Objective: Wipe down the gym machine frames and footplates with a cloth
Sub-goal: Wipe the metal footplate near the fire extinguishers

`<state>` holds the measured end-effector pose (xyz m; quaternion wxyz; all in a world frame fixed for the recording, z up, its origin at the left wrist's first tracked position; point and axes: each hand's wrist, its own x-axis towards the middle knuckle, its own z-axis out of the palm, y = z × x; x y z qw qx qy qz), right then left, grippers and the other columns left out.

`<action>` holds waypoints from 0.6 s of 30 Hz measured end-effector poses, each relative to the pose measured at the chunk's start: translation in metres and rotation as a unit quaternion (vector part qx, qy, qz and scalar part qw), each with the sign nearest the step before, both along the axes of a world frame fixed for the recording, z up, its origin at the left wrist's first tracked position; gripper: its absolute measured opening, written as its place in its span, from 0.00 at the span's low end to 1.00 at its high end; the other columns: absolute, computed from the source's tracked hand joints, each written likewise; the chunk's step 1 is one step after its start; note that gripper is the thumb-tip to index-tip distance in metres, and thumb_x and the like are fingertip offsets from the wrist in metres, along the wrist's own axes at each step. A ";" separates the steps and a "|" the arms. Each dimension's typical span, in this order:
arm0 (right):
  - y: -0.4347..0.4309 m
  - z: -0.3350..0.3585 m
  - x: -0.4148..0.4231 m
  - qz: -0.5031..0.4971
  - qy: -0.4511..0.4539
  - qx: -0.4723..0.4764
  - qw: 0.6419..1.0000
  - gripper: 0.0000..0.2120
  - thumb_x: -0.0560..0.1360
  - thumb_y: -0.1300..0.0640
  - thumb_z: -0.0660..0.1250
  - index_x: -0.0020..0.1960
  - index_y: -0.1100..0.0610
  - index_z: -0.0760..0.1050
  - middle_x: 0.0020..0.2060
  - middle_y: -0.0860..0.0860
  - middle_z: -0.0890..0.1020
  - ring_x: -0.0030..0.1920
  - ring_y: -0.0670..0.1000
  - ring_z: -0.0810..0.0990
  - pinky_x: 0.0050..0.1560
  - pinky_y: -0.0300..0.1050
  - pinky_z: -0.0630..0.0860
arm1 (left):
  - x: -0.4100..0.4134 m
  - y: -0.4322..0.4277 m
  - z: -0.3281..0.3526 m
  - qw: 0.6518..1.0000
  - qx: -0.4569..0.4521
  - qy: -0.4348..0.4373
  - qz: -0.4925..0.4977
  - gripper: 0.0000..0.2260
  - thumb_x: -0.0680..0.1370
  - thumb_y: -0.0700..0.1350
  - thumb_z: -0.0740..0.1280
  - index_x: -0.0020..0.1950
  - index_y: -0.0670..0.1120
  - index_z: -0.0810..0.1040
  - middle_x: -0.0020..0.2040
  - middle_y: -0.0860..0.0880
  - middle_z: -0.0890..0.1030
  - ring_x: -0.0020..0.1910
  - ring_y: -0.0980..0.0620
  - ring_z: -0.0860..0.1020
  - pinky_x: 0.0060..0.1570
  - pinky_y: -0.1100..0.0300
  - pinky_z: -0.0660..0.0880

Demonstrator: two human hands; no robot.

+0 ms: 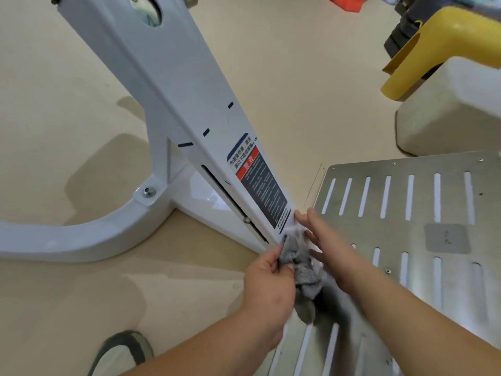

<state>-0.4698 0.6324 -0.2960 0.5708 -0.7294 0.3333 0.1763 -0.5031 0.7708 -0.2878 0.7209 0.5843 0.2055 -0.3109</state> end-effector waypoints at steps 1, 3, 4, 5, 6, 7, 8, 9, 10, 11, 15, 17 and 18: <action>-0.002 0.005 0.000 -0.005 0.001 0.012 1.000 0.24 0.79 0.30 0.57 0.66 0.39 0.79 0.70 0.43 0.75 0.69 0.47 0.74 0.64 0.48 0.72 | 0.004 0.002 0.001 1.000 0.011 -0.002 0.006 0.18 0.82 0.29 0.61 0.56 0.50 0.84 0.50 0.53 0.88 0.52 0.54 0.85 0.57 0.58 0.81; -0.002 0.017 -0.001 -0.008 -0.001 -0.007 1.000 0.18 0.80 0.36 0.63 0.61 0.44 0.83 0.62 0.46 0.82 0.62 0.47 0.79 0.53 0.46 0.76 | 0.007 0.001 0.008 1.000 0.012 -0.016 -0.017 0.17 0.82 0.31 0.63 0.58 0.50 0.83 0.51 0.53 0.87 0.52 0.54 0.85 0.57 0.57 0.82; 0.000 0.023 -0.002 -0.007 -0.001 -0.020 1.000 0.16 0.79 0.38 0.66 0.57 0.46 0.85 0.56 0.47 0.85 0.58 0.48 0.82 0.51 0.46 0.77 | 0.007 -0.002 0.010 0.999 0.011 -0.024 -0.032 0.16 0.82 0.32 0.63 0.60 0.50 0.83 0.52 0.52 0.87 0.53 0.54 0.85 0.59 0.54 0.81; 0.001 0.026 -0.003 -0.006 -0.002 -0.026 1.000 0.15 0.78 0.39 0.68 0.53 0.48 0.86 0.50 0.49 0.87 0.54 0.50 0.85 0.50 0.47 0.79 | 0.007 -0.005 0.013 0.998 0.012 -0.035 -0.046 0.16 0.82 0.32 0.64 0.61 0.51 0.82 0.53 0.52 0.87 0.54 0.54 0.85 0.60 0.52 0.81; 0.002 0.031 -0.004 -0.010 -0.006 -0.019 1.000 0.14 0.77 0.40 0.70 0.50 0.50 0.86 0.46 0.50 0.88 0.50 0.52 0.86 0.51 0.49 0.80 | 0.009 -0.008 0.016 0.997 0.014 -0.052 -0.058 0.16 0.82 0.33 0.63 0.61 0.51 0.82 0.53 0.53 0.87 0.54 0.53 0.85 0.60 0.51 0.81; 0.003 0.036 -0.004 -0.019 -0.012 -0.002 1.000 0.15 0.77 0.41 0.70 0.49 0.52 0.86 0.44 0.51 0.88 0.49 0.53 0.87 0.52 0.49 0.81 | 0.013 -0.010 0.020 0.995 0.019 -0.071 -0.068 0.16 0.83 0.34 0.63 0.61 0.52 0.83 0.52 0.53 0.87 0.54 0.54 0.85 0.60 0.51 0.81; 0.004 0.041 -0.003 -0.038 -0.020 0.015 0.999 0.16 0.78 0.41 0.70 0.49 0.53 0.86 0.44 0.52 0.88 0.48 0.53 0.87 0.53 0.50 0.81 | 0.020 -0.013 0.024 0.992 0.026 -0.092 -0.078 0.16 0.83 0.35 0.63 0.60 0.53 0.83 0.52 0.53 0.87 0.53 0.54 0.85 0.60 0.52 0.81; 0.004 0.046 -0.001 -0.059 -0.026 0.019 0.998 0.17 0.80 0.41 0.68 0.49 0.54 0.85 0.44 0.53 0.88 0.49 0.53 0.87 0.54 0.50 0.81 | 0.027 -0.015 0.029 0.988 0.034 -0.113 -0.095 0.16 0.83 0.36 0.63 0.59 0.54 0.83 0.52 0.54 0.86 0.53 0.55 0.85 0.59 0.53 0.81; 0.003 0.053 0.000 -0.078 -0.026 0.009 0.997 0.19 0.81 0.40 0.64 0.49 0.54 0.85 0.45 0.52 0.88 0.50 0.52 0.87 0.55 0.49 0.81 | 0.035 -0.017 0.036 0.984 0.041 -0.133 -0.115 0.16 0.83 0.36 0.63 0.60 0.55 0.83 0.52 0.55 0.86 0.53 0.56 0.84 0.59 0.53 0.81; -0.001 0.059 0.002 -0.088 -0.023 -0.015 0.996 0.21 0.83 0.40 0.61 0.50 0.53 0.84 0.46 0.52 0.87 0.50 0.52 0.86 0.55 0.49 0.81 | 0.041 -0.020 0.044 0.978 0.046 -0.147 -0.137 0.16 0.83 0.37 0.63 0.60 0.56 0.83 0.52 0.56 0.86 0.53 0.57 0.84 0.60 0.54 0.81; -0.037 0.095 -0.003 -0.007 -0.030 -0.219 0.975 0.22 0.85 0.39 0.53 0.64 0.50 0.78 0.59 0.51 0.83 0.59 0.52 0.80 0.61 0.50 0.77 | 0.070 -0.047 0.075 0.941 0.120 -0.215 -0.234 0.13 0.84 0.41 0.61 0.62 0.55 0.81 0.52 0.55 0.85 0.53 0.55 0.83 0.61 0.53 0.80; -0.064 0.119 -0.010 0.068 0.022 -0.340 0.938 0.25 0.84 0.38 0.53 0.75 0.48 0.70 0.70 0.50 0.76 0.68 0.54 0.75 0.67 0.54 0.73 | 0.087 -0.069 0.090 0.908 0.161 -0.251 -0.294 0.13 0.84 0.41 0.60 0.63 0.53 0.80 0.56 0.53 0.83 0.54 0.52 0.81 0.60 0.56 0.78; -0.075 0.132 -0.015 0.104 0.045 -0.392 0.913 0.25 0.84 0.39 0.53 0.76 0.48 0.68 0.72 0.50 0.74 0.70 0.55 0.74 0.68 0.54 0.73 | 0.093 -0.082 0.099 0.885 0.180 -0.277 -0.329 0.14 0.84 0.40 0.60 0.63 0.52 0.80 0.56 0.52 0.82 0.54 0.51 0.80 0.58 0.58 0.76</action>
